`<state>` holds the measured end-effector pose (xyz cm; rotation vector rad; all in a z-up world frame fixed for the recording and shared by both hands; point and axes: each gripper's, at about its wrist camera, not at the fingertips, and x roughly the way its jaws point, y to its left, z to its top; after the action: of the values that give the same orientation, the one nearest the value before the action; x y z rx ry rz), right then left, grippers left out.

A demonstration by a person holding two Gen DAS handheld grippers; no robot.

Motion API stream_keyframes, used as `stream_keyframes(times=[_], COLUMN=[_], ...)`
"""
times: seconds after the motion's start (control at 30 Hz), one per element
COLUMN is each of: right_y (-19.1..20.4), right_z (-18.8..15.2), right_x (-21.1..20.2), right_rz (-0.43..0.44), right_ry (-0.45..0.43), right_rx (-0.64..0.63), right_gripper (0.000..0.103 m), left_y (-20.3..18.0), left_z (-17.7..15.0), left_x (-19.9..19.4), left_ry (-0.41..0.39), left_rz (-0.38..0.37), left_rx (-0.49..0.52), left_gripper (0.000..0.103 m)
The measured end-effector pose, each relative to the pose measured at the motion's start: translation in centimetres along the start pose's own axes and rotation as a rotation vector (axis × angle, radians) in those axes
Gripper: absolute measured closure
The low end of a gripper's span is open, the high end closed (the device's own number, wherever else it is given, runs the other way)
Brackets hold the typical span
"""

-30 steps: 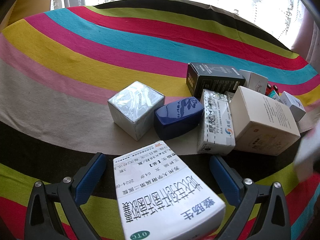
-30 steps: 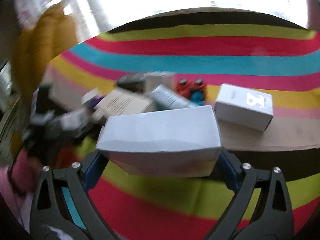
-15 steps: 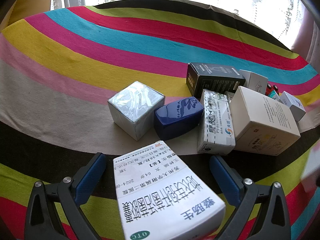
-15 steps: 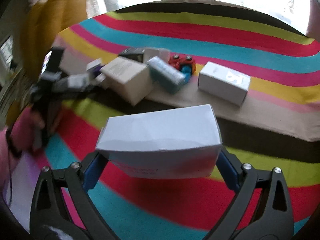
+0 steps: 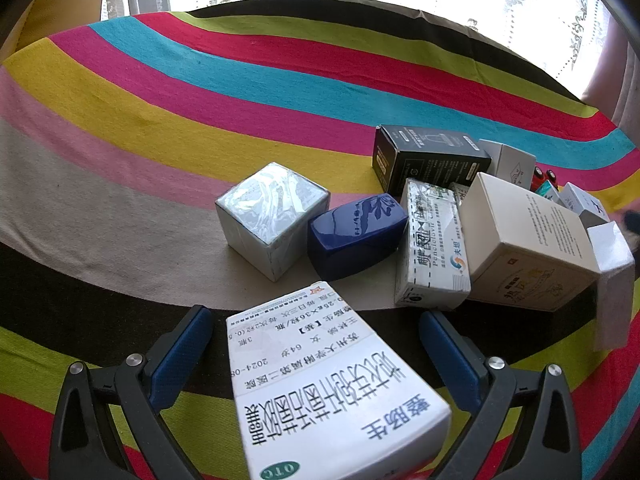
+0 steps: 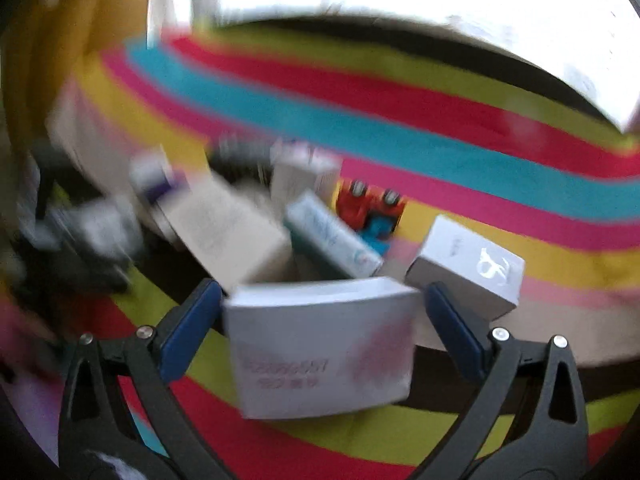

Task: Organize rigid objects
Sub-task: 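Lift the large white box with the right gripper while the left gripper holds its box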

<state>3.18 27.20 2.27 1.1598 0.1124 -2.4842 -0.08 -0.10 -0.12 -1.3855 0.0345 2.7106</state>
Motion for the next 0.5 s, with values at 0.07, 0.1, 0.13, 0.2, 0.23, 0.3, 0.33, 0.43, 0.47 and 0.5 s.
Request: stream_keyframes(times=[0.07,0.1,0.13,0.2,0.23,0.3,0.33,0.43,0.47,0.5], right_y=[-2.0,-2.5,-3.2,-4.1,-5.0,-7.0,-7.4,-6.7,-5.9,-5.2], right_z=[-0.1,-0.4,-0.8,-1.6,-2.1,-4.2,-5.0,-5.7,-5.8,-5.7], right_x=[-2.5,-3.3,-4.0,-3.9,-3.5,-2.9,-2.8,-2.1,-1.4,-0.9], right_rz=[0.075,0.079,0.052,-0.014,-0.018,0.113,0.141,0.123,0.128,0.110], right_ry=[-0.067,-0.084,-0.077,-0.009,0.043,0.112,0.114,0.131,0.129,0.128], right_rx=[0.121,0.147,0.171,0.254,0.351,0.612,0.698,0.861,0.926,0.954], right_gripper=[0.001,0.001,0.001,0.001,0.001,0.001,0.001,0.001,0.001,0.001], left_y=[0.0,0.0,0.0,0.0,0.0,0.0,0.0,0.0,0.0,0.0], left_z=[0.0,0.0,0.0,0.0,0.0,0.0,0.0,0.0,0.0,0.0], left_x=[0.0,0.0,0.0,0.0,0.0,0.0,0.0,0.0,0.0,0.0], left_ry=[0.000,0.000,0.000,0.000,0.000,0.000,0.000,0.000,0.000,0.000], left_rz=[0.000,0.000,0.000,0.000,0.000,0.000,0.000,0.000,0.000,0.000], left_rx=[0.000,0.000,0.000,0.000,0.000,0.000,0.000,0.000,0.000,0.000], left_gripper=[0.000,0.000,0.000,0.000,0.000,0.000,0.000,0.000,0.000,0.000])
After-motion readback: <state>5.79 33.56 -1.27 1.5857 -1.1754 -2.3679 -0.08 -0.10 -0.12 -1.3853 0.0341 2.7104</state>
